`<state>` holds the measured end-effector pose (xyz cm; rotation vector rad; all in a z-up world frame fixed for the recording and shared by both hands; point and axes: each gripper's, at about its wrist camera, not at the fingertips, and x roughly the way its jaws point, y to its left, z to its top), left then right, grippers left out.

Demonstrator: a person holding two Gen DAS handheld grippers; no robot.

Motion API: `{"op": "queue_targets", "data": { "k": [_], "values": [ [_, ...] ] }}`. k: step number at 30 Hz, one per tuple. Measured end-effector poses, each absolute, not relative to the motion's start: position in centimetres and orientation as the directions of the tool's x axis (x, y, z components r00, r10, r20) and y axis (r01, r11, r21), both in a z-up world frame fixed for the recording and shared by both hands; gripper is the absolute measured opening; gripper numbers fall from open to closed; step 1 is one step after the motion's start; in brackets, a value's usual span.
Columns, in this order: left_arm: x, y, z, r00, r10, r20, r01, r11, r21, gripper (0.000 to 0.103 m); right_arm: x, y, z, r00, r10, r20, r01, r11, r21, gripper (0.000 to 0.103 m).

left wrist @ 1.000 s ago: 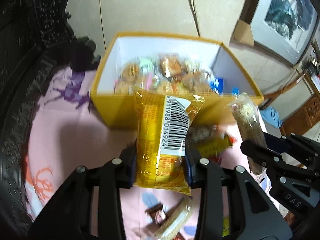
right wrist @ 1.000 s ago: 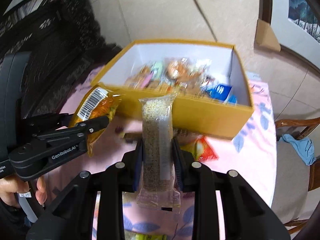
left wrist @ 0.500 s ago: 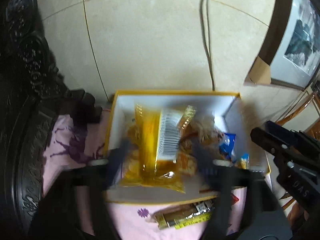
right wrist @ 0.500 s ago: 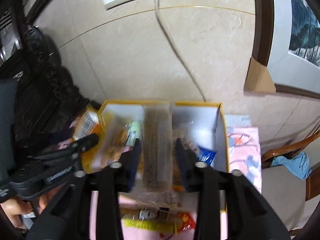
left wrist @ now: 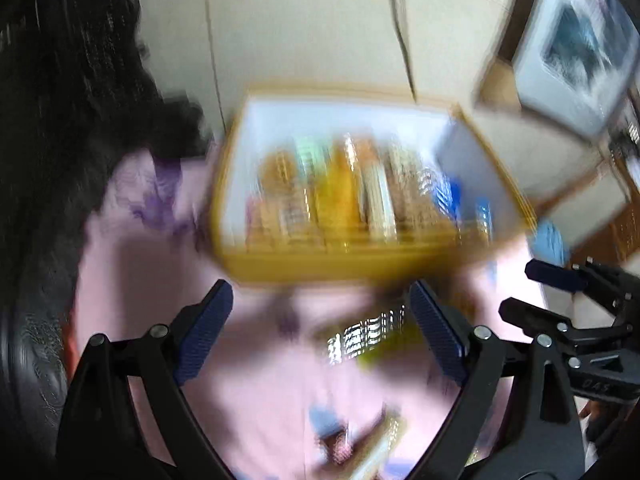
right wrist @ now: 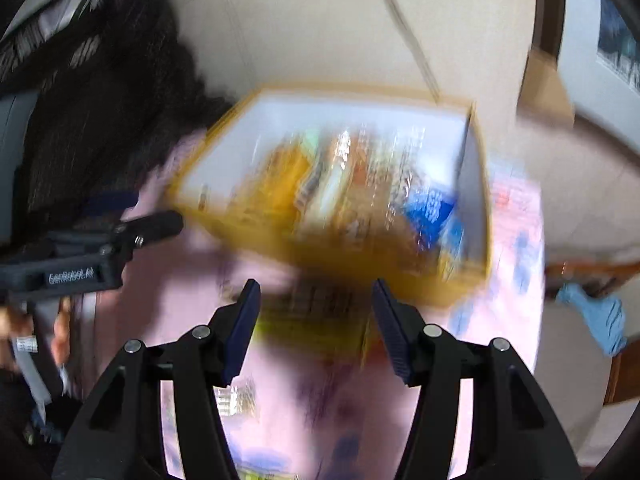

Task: Organize snacks
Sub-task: 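Move both open tools back over the remaining snacks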

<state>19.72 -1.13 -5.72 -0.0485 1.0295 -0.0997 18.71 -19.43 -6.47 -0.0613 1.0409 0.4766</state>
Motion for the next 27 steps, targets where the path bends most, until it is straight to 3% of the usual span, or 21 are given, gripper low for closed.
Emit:
{"op": "queue_targets", "data": {
  "k": [7,17,18,19,20,23,27],
  "values": [
    [9.7,-4.4,-14.6,0.313,-0.086,-0.946,0.211,0.977,-0.019,0.091,6.2,-20.9,-13.2,0.150,0.397,-0.906,-0.485,0.828,0.282,0.058],
    [8.3,-6.3,-17.6,0.314,-0.018,-0.949,0.264,0.962,0.070,0.090,-0.4,-20.5,-14.5,0.118,0.261,-0.958,-0.620,0.773,0.134,0.059],
    [8.2,-6.2,-17.9,0.312,-0.018,-0.950,0.260,0.963,0.067,0.087,-1.0,-20.4,-14.6,0.122,0.250,-0.960,-0.639,0.760,0.117,0.059],
    [8.0,-6.2,-18.2,0.309,-0.024,-0.951,0.254,0.965,0.059,0.069,-1.4,-20.1,-14.7,0.131,0.236,-0.963,-0.663,0.743,0.092,0.059],
    [7.8,-6.1,-18.4,0.301,-0.047,-0.953,0.246,0.969,0.030,0.059,-1.7,-19.8,-14.9,0.143,0.225,-0.964,-0.681,0.729,0.069,0.059],
    [8.2,-5.7,-18.2,0.300,-0.075,-0.951,0.239,0.971,-0.001,0.051,-2.2,-19.1,-15.5,0.159,0.220,-0.963,-0.714,0.699,0.042,0.059],
    [8.5,-5.6,-18.1,0.294,-0.089,-0.952,0.236,0.972,-0.019,0.048,-1.9,-17.9,-16.6,0.210,0.189,-0.959,-0.763,0.646,-0.040,0.059]
  ]
}}
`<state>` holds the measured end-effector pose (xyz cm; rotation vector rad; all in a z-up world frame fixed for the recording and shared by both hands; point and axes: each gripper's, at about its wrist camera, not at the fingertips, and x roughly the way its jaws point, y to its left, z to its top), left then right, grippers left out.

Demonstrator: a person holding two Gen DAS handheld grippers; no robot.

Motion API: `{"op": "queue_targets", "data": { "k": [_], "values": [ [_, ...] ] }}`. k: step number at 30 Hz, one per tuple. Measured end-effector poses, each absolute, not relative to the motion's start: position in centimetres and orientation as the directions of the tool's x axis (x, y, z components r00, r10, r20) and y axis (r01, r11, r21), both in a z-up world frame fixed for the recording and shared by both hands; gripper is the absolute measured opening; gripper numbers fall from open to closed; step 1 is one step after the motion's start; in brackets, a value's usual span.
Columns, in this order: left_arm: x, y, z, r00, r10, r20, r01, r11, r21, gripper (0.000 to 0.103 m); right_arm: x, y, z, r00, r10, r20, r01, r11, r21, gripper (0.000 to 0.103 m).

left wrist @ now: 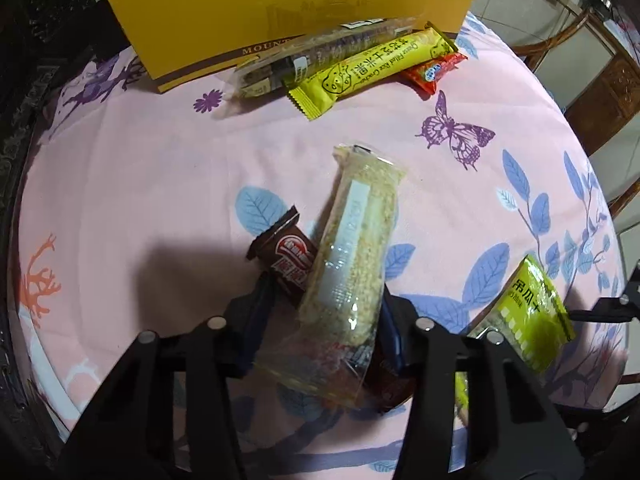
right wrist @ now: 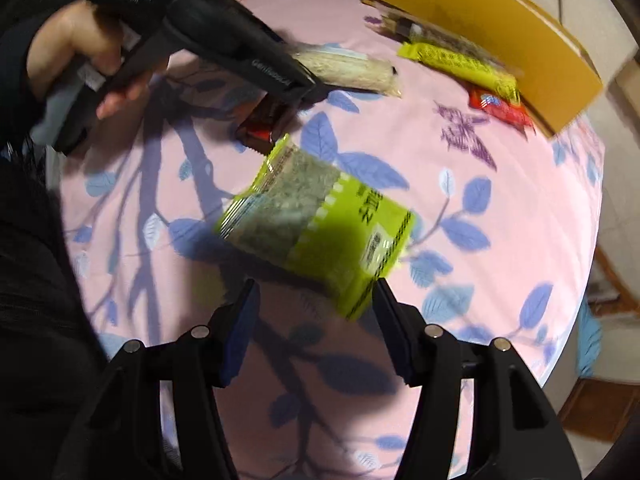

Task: Organize snacks
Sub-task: 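Grasp the green pea packet with the right tool while the left tool grasps the clear sesame bar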

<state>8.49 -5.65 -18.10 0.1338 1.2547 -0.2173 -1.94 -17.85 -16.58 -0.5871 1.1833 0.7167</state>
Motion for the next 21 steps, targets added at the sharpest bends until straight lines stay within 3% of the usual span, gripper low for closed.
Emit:
{"op": "queue_targets", "data": {
  "k": [9,17,21],
  "values": [
    [10.4,-3.2,-17.8,0.273,-0.116,-0.955,0.163,0.984,-0.073,0.043,4.8,-14.3,-17.2,0.210,0.255,-0.944,-0.789,0.614,-0.010,0.061],
    [11.6,-1.8,-17.9,0.278,-0.115,-0.954,0.123,0.989,-0.083,0.043,10.9,-16.0,-17.9,0.107,0.352,-0.930,-0.622,0.753,0.213,0.064],
    [12.2,-1.6,-18.0,0.280,-0.119,-0.953,0.125,0.988,-0.087,0.043,10.5,-16.1,-18.0,0.119,0.304,-0.945,-0.585,0.791,0.180,0.064]
  ]
}}
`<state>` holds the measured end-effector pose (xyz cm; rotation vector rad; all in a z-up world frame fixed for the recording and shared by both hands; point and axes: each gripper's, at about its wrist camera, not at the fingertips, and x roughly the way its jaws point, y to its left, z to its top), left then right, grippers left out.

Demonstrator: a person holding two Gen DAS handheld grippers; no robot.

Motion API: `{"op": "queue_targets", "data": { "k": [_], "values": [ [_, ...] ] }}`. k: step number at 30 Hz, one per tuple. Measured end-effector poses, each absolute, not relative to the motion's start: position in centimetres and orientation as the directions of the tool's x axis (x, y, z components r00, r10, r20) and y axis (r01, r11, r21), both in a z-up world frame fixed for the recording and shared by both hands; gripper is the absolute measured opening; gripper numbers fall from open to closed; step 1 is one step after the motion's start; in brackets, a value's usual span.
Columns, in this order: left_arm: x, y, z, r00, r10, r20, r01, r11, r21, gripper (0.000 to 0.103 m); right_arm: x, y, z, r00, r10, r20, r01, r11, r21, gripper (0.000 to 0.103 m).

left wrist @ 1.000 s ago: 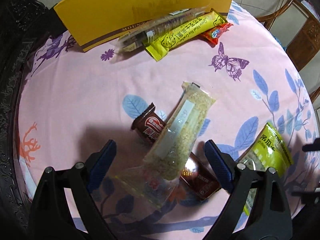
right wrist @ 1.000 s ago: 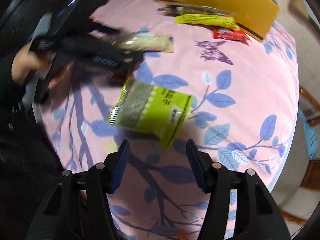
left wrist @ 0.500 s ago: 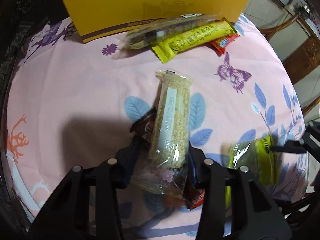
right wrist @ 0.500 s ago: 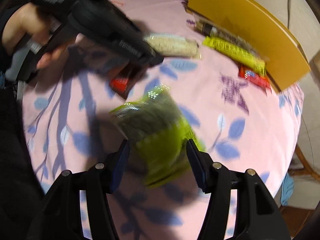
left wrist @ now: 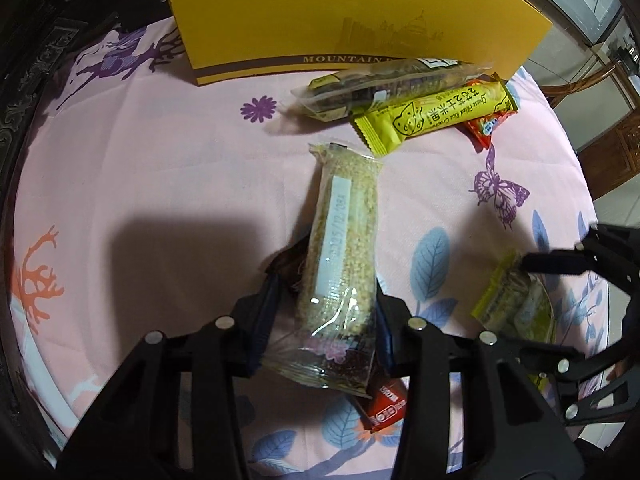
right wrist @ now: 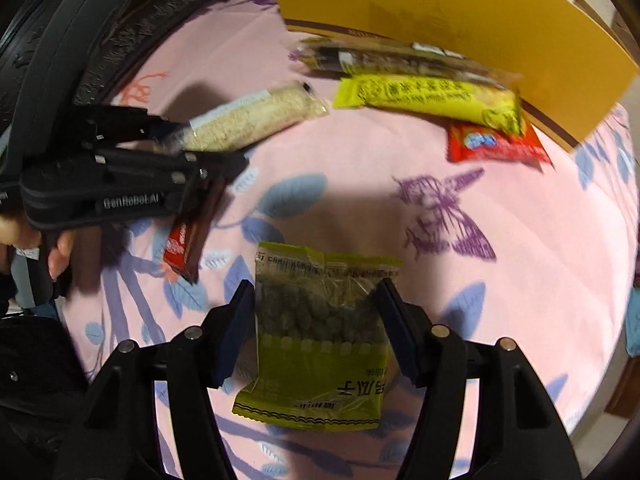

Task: Organize snacks
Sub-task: 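Grasp the green pea packet with the right tool while the left tool grasps the clear sesame bar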

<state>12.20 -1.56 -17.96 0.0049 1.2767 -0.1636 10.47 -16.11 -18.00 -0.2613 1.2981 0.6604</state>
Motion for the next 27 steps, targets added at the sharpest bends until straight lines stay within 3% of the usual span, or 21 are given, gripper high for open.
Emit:
{"op": "queue_targets", "data": {
  "k": [5,12,15,18,25,27],
  "values": [
    [12.3,-1.7,-18.0,0.280,-0.121,-0.952,0.125,0.988,-0.089,0.043,8.1,-16.9,-17.6,0.198,0.254,-0.947,-0.513,0.850,0.121,0.064],
    [12.1,-1.8,-18.0,0.282,-0.118,-0.952,0.128,0.988,-0.084,0.043,4.8,-17.5,-18.0,0.309,0.078,-0.948,-0.431,0.900,-0.066,0.066],
    [12.1,-1.8,-18.0,0.285,-0.118,-0.951,0.123,0.989,-0.085,0.043,3.7,-17.9,-18.5,0.361,-0.050,-0.931,-0.393,0.897,-0.201,0.078],
    [12.1,-1.7,-18.0,0.285,-0.121,-0.951,0.124,0.988,-0.088,0.043,3.4,-19.0,-18.8,0.377,-0.102,-0.921,-0.319,0.919,-0.232,0.101],
    [12.0,-1.6,-18.0,0.283,-0.121,-0.951,0.128,0.988,-0.088,0.043,4.4,-21.6,-19.9,0.280,0.026,-0.960,-0.202,0.979,-0.033,0.100],
    [12.0,-1.6,-18.0,0.282,-0.122,-0.951,0.128,0.988,-0.089,0.043,4.1,-21.8,-19.5,0.305,0.055,-0.951,-0.218,0.976,-0.013,0.084]
  ]
}}
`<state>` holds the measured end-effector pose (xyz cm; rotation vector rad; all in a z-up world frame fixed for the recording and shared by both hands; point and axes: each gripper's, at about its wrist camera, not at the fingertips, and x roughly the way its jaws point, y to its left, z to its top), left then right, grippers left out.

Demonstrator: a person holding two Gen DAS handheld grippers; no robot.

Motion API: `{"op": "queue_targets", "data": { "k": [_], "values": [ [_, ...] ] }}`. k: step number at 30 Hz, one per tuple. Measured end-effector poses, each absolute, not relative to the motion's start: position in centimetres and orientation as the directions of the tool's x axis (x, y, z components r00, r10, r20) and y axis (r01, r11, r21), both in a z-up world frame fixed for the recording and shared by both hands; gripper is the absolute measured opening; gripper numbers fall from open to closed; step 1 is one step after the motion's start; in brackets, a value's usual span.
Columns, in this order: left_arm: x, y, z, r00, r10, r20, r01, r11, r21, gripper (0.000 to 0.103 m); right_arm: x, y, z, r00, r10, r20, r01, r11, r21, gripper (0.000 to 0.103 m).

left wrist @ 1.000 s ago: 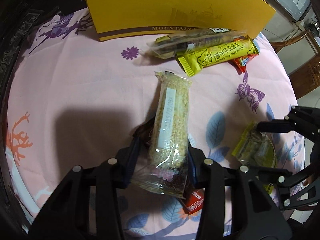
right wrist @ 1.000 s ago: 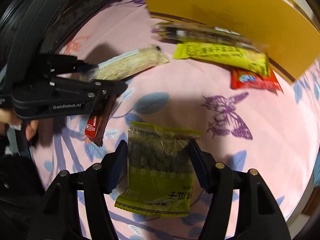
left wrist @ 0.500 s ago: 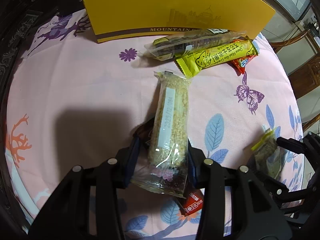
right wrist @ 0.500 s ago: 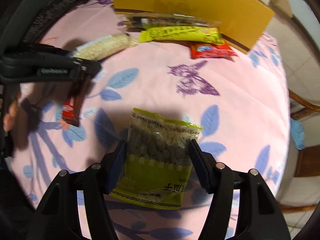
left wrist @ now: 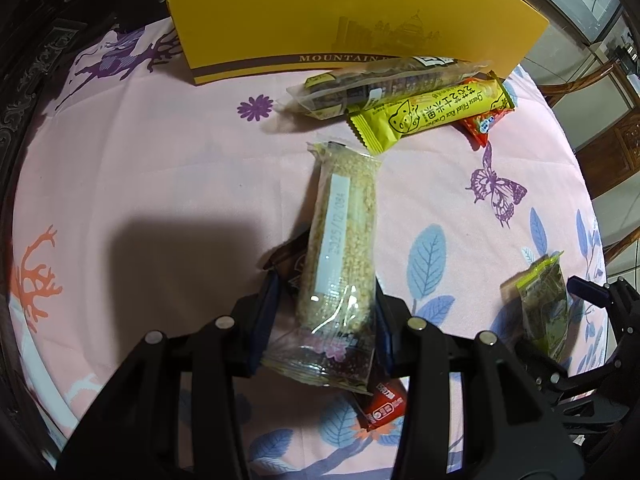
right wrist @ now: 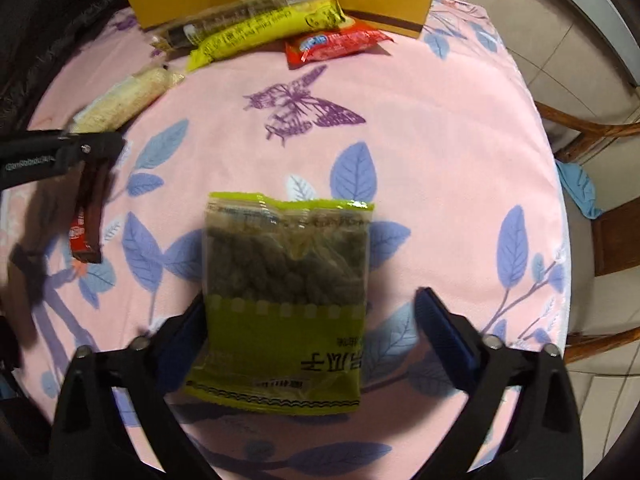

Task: Organize snacks
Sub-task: 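Grasp the green pea packet with the right tool while the left tool grasps the clear sesame bar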

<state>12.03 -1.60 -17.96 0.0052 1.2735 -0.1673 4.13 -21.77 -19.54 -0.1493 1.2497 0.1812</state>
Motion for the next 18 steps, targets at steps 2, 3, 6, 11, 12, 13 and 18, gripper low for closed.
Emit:
{"op": "queue_targets", "data": {
  "k": [2,3,6,11,12,13,18],
  "values": [
    [12.0,-1.6,-18.0,0.282,-0.122,-0.951,0.127,0.988,-0.089,0.043,3.8,-21.8,-18.9,0.332,0.073,-0.941,-0.237,0.972,-0.008,0.066],
    [12.1,-1.7,-18.0,0.282,-0.122,-0.952,0.127,0.988,-0.089,0.043,3.9,-21.8,-18.8,0.325,0.086,-0.942,-0.238,0.971,0.007,0.065],
    [12.1,-1.6,-17.9,0.282,-0.122,-0.952,0.127,0.988,-0.089,0.043,4.1,-21.8,-18.4,0.331,0.122,-0.936,-0.236,0.971,0.043,0.064],
    [11.8,-1.4,-17.2,0.311,-0.136,-0.941,0.108,0.988,-0.107,0.042,4.2,-20.5,-16.3,0.369,0.153,-0.917,-0.246,0.967,0.063,0.064],
    [11.8,-1.4,-16.8,0.322,-0.140,-0.936,0.108,0.988,-0.111,0.042,4.7,-20.1,-15.7,0.378,0.159,-0.912,-0.251,0.966,0.064,0.064],
    [11.8,-1.5,-16.4,0.331,-0.143,-0.933,0.109,0.988,-0.112,0.042,4.8,-19.9,-15.2,0.387,0.163,-0.908,-0.256,0.965,0.065,0.064],
    [12.1,-2.0,-13.7,0.383,-0.146,-0.912,0.125,0.987,-0.106,0.041,6.2,-19.3,-12.9,0.434,0.183,-0.882,-0.285,0.957,0.058,0.064]
  ]
}}
